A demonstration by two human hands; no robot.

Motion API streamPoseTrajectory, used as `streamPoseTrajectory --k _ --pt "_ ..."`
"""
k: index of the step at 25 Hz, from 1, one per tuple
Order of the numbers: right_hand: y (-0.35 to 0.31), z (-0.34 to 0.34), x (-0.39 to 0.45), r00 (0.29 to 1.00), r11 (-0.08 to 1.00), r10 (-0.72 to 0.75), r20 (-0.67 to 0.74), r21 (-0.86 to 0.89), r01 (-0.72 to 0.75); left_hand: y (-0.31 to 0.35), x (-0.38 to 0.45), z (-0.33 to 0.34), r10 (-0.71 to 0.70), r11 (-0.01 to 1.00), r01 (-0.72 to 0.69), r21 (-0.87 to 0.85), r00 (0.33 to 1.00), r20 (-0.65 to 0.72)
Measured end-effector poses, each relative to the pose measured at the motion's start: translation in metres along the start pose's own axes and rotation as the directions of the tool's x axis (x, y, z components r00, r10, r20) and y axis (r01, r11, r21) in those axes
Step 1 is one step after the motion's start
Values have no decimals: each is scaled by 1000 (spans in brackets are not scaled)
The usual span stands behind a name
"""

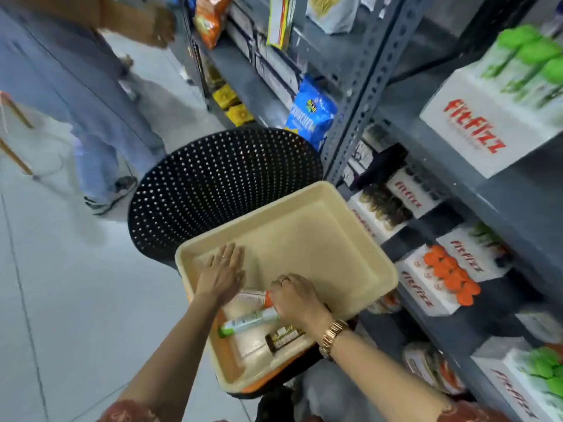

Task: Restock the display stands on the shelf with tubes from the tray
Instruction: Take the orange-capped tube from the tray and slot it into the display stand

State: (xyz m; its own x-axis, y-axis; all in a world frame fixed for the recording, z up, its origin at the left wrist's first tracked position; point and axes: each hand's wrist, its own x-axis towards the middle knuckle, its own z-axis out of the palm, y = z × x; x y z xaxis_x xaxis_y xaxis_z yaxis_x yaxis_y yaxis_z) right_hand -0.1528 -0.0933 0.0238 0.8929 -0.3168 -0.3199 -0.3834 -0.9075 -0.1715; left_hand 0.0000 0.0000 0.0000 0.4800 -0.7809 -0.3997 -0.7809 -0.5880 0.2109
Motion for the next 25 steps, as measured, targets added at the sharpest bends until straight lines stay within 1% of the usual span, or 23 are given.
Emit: streamPoseTrajectory --k 1,2,3,4,6,7,10,16,19,21,25 --pt "-2 9 5 995 998 -31 -98 -61 25 -5 7 1 -5 1000 5 17 1000 29" --pt "-4 10 8 999 999 -21 -30 -39 20 -9 13 2 1 1000 -1 11 999 49" --pt "-6 14 10 999 998 -25 -23 -52 23 -15 18 7 11 1000 -12 21 998 65" --pt "-8 13 13 998 1000 4 63 -15 -3 -19 23 8 26 999 -29 29 995 96" --pt "-5 19 18 983 998 36 182 41 -44 -22 27 20 36 997 -46 68 987 154" --pt "-4 20 20 977 996 46 207 63 -60 -24 28 24 30 996 -44 83 986 166" --pt "-4 21 24 973 989 65 223 114 -93 -26 33 25 13 996 -28 82 984 179" --pt "-6 20 27 973 993 49 227 93 -72 -24 33 27 -3 997 -14 82 978 210" --pt "-8 15 24 976 994 49 214 81 -68 -23 33 27 13 995 -32 98 982 186" --pt "-8 6 19 983 990 56 176 118 -78 -22 30 25 40 992 -57 109 988 152" --pt "3 -29 0 992 942 87 94 315 -112 -11 16 4 149 988 -149 30 989 14"
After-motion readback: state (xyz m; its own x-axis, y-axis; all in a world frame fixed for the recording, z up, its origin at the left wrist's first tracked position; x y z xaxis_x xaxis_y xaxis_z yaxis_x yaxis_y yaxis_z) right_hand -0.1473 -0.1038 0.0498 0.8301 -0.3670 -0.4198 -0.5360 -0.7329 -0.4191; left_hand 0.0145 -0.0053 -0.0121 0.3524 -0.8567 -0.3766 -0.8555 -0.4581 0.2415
